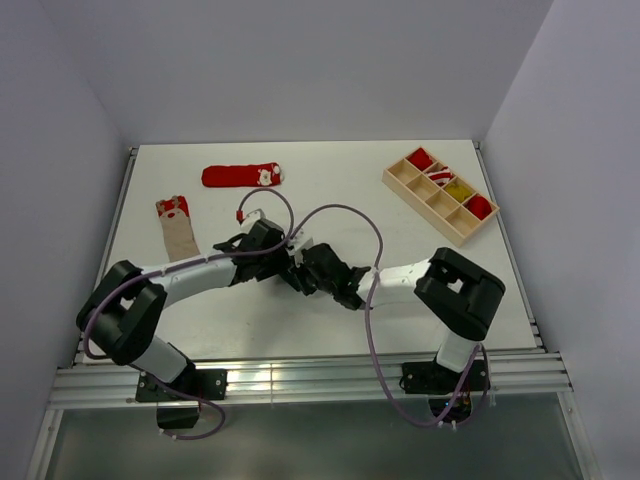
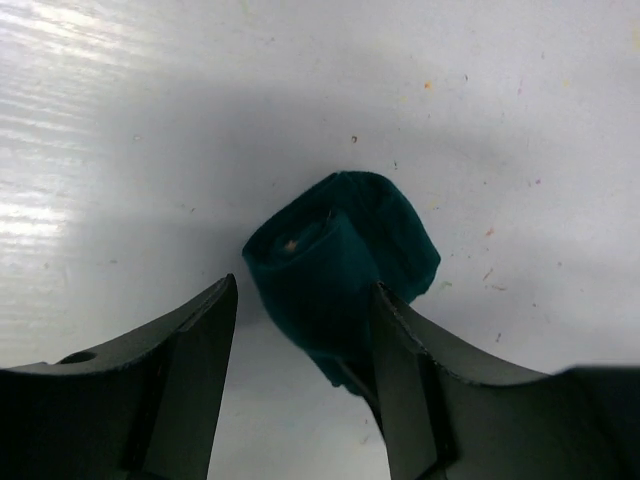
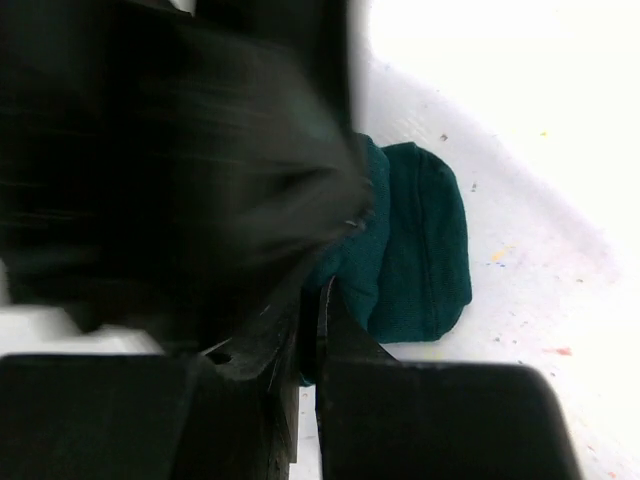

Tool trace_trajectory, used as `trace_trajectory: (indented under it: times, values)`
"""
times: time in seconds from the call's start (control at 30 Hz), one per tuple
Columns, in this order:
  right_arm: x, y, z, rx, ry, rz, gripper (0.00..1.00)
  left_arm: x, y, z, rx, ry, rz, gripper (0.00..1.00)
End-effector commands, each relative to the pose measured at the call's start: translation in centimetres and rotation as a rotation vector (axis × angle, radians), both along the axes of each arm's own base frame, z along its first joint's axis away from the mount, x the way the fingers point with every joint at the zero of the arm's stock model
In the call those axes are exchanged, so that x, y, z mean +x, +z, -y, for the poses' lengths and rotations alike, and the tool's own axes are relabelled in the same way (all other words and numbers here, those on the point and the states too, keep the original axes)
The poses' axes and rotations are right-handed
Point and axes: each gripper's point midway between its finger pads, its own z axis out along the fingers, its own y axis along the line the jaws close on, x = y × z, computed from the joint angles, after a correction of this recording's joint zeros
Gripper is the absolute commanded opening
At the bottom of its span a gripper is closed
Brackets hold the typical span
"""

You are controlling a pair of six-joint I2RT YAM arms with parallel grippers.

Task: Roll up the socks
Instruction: Roll the sock at the center of the board.

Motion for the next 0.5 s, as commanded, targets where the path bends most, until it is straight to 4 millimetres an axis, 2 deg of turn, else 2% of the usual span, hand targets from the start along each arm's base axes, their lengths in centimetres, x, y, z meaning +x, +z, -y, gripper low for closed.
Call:
trace_trajectory:
  times: [0.0, 0.03, 0.1, 0.13, 0.23, 0.47]
  values:
    - [-2.9, -1.6, 0.6, 0.048, 0.065, -0.237, 0.00, 0.3, 2.6, -0.4, -0.072, 0.038, 0.073, 0.60]
    - [-2.2, -1.5, 1.1, 0.076, 0.047, -0.260, 0.00, 0.5, 3.5, -0.5, -0.096, 0.051, 0.100, 0.63]
    - [-2.6, -1.1, 0.9, 0.132, 0.064, -0.334, 0.00, 0.4, 3.8, -1.0, -0.114, 0.068, 0.118, 0.66]
    - [-1.8, -0.9, 1.4, 0.147, 0.046, -0.352, 0.00, 0.6, 4.8, -0.8, -0.139, 0.071, 0.151, 0.67]
    - [-2.3, -0.5, 0.9, 0.214, 0.085, -0.445, 0.00, 0.5, 5.4, -0.9, -0.174, 0.078, 0.181, 0.69]
    - [-2.2, -0.4, 0.9, 0.372, 0.111, -0.652, 0.00, 0.2, 4.2, -0.4, -0.230, 0.082, 0.178, 0.70]
